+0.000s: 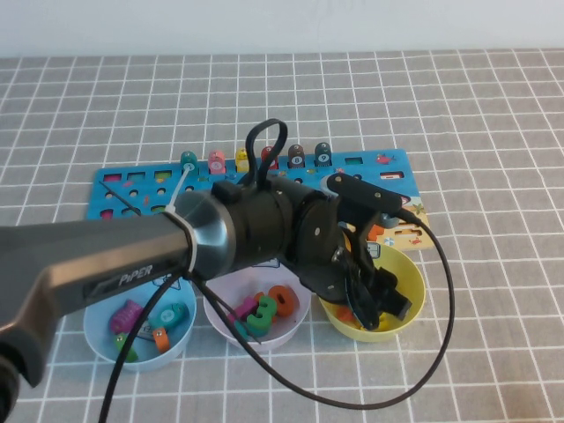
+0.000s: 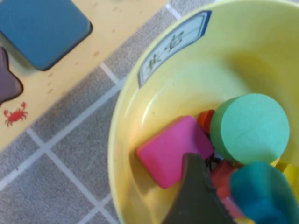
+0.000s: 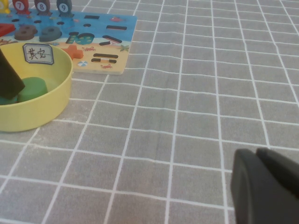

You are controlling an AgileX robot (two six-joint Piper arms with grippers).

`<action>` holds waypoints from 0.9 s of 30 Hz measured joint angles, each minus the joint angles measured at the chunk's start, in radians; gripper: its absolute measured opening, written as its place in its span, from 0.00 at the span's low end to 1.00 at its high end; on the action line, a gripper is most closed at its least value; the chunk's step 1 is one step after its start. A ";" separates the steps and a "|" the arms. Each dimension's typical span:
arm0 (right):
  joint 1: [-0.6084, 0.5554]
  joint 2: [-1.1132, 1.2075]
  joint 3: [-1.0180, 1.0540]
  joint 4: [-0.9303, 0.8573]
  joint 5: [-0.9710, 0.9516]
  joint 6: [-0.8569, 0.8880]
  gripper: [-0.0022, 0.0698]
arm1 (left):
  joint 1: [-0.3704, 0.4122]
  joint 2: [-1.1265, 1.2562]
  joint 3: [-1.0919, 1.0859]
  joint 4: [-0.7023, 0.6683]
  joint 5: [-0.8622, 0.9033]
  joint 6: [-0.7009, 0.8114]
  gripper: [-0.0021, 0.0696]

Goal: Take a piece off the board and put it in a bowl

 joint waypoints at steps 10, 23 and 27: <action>0.000 0.000 0.000 0.000 0.000 0.000 0.01 | -0.011 -0.129 0.005 0.045 0.031 0.002 0.60; 0.000 0.000 0.000 0.000 0.000 0.000 0.01 | 0.052 -0.548 0.293 0.125 -0.065 0.006 0.06; 0.000 0.000 0.000 0.000 0.000 0.000 0.01 | 0.062 -0.667 0.406 0.136 -0.119 0.004 0.03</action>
